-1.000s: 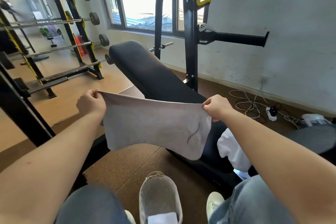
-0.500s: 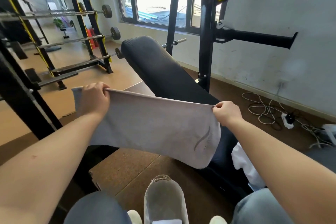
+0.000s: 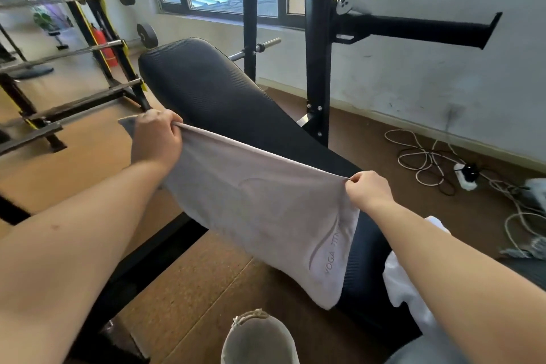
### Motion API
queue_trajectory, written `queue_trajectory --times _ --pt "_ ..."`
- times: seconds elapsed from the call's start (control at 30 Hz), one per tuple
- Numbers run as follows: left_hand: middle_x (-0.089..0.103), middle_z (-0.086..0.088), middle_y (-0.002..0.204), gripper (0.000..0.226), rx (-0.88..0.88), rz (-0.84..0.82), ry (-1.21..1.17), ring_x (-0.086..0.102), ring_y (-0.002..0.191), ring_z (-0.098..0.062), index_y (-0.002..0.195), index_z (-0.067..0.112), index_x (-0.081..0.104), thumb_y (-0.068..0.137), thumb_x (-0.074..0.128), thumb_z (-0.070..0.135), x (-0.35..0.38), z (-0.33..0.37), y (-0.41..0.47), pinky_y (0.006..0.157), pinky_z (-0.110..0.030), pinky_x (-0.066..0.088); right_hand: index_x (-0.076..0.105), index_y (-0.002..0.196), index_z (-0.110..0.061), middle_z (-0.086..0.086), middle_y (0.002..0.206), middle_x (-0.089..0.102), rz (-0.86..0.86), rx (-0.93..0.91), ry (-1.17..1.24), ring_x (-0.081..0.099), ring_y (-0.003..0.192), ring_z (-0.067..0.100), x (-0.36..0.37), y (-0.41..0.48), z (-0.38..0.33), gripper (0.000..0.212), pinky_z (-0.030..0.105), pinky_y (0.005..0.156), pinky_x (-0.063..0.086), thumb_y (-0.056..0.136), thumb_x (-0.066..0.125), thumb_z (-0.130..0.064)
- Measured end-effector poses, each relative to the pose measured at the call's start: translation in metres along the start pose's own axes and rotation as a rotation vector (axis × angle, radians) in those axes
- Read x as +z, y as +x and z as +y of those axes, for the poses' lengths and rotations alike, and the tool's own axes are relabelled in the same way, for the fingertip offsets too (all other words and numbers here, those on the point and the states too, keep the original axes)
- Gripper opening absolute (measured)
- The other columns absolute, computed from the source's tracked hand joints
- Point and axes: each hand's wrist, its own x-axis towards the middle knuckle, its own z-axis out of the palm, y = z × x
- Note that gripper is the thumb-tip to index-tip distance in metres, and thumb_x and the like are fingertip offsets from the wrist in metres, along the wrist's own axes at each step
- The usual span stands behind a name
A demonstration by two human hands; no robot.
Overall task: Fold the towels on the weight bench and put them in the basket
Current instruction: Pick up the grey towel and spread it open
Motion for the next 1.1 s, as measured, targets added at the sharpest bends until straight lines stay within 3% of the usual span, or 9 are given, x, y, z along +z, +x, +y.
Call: queue_trajectory --times 0.37,0.5,0.63,0.7,0.8,0.9,0.97,1.1 --pt "0.059 -0.021 0.119 0.027 0.036 -0.153 -0.048 0.049 0.118 -0.041 0.111 0.010 0.074 0.101 0.049 0.011 0.078 0.048 0.071 0.101 -0.046 0.041 0.065 0.082 -0.018 0.001 0.080 0.062 0.070 0.151 -0.032 0.053 0.070 0.018 0.012 0.066 0.026 0.022 0.028 0.064 0.039 0.101 0.055 -0.024" --pt "0.056 -0.017 0.122 0.026 0.097 -0.199 -0.049 0.047 0.122 -0.036 0.111 0.012 0.074 0.102 0.050 0.012 0.095 0.060 0.090 0.095 -0.047 0.048 0.067 0.087 -0.015 0.012 0.096 0.069 0.129 0.169 -0.024 0.051 0.082 0.028 0.012 0.089 0.032 0.020 0.031 0.074 0.040 0.101 0.055 -0.024" --pt "0.047 -0.017 0.135 0.020 0.180 -0.193 -0.018 0.041 0.129 -0.038 0.110 0.010 0.074 0.097 0.059 0.008 0.110 0.068 0.116 0.097 -0.050 0.049 0.069 0.103 -0.011 0.015 0.107 0.070 0.158 0.153 -0.041 0.053 0.087 0.029 0.019 0.106 0.033 0.020 0.032 0.075 0.042 0.101 0.054 -0.025" --pt "0.042 -0.020 0.141 0.020 0.245 -0.126 -0.008 0.040 0.129 -0.042 0.114 0.011 0.070 0.094 0.065 0.008 0.115 0.075 0.128 0.098 -0.054 0.049 0.064 0.121 -0.012 0.015 0.120 0.062 0.196 0.139 -0.050 0.057 0.101 0.031 0.024 0.108 0.034 0.027 0.035 0.081 0.046 0.103 0.052 -0.028" --pt "0.049 -0.020 0.126 0.022 0.284 -0.019 0.083 0.046 0.116 -0.045 0.110 0.012 0.066 0.089 0.071 0.011 0.115 0.084 0.134 0.093 -0.057 0.046 0.050 0.141 -0.019 0.014 0.140 0.046 0.201 0.151 -0.092 0.050 0.123 0.036 0.030 0.107 0.034 0.039 0.049 0.098 0.046 0.105 0.048 -0.033" --pt "0.055 -0.021 0.116 0.021 0.196 -0.104 0.212 0.051 0.112 -0.044 0.110 0.013 0.064 0.095 0.064 0.028 0.110 0.096 0.121 0.093 -0.055 0.043 0.044 0.146 -0.023 0.013 0.153 0.038 0.243 0.060 -0.112 0.039 0.137 0.037 0.032 0.101 0.032 0.045 0.057 0.106 0.040 0.105 0.044 -0.039" --pt "0.052 -0.020 0.128 0.044 0.082 -0.251 0.331 0.048 0.121 -0.044 0.122 0.015 0.061 0.096 0.056 0.050 0.106 0.103 0.106 0.099 -0.056 0.041 0.040 0.151 -0.028 0.011 0.163 0.029 0.221 -0.086 -0.087 0.027 0.149 0.036 0.033 0.098 0.027 0.052 0.061 0.112 0.032 0.104 0.041 -0.049" --pt "0.012 -0.012 0.166 0.084 -0.014 -0.490 0.458 0.010 0.150 -0.045 0.156 0.033 0.021 0.088 0.029 0.082 0.110 0.103 0.079 0.106 -0.082 0.010 0.010 0.160 -0.047 -0.006 0.172 -0.005 -0.009 -0.240 -0.176 -0.006 0.158 0.030 0.044 0.092 0.025 0.069 0.073 0.116 0.011 0.098 0.025 -0.074"
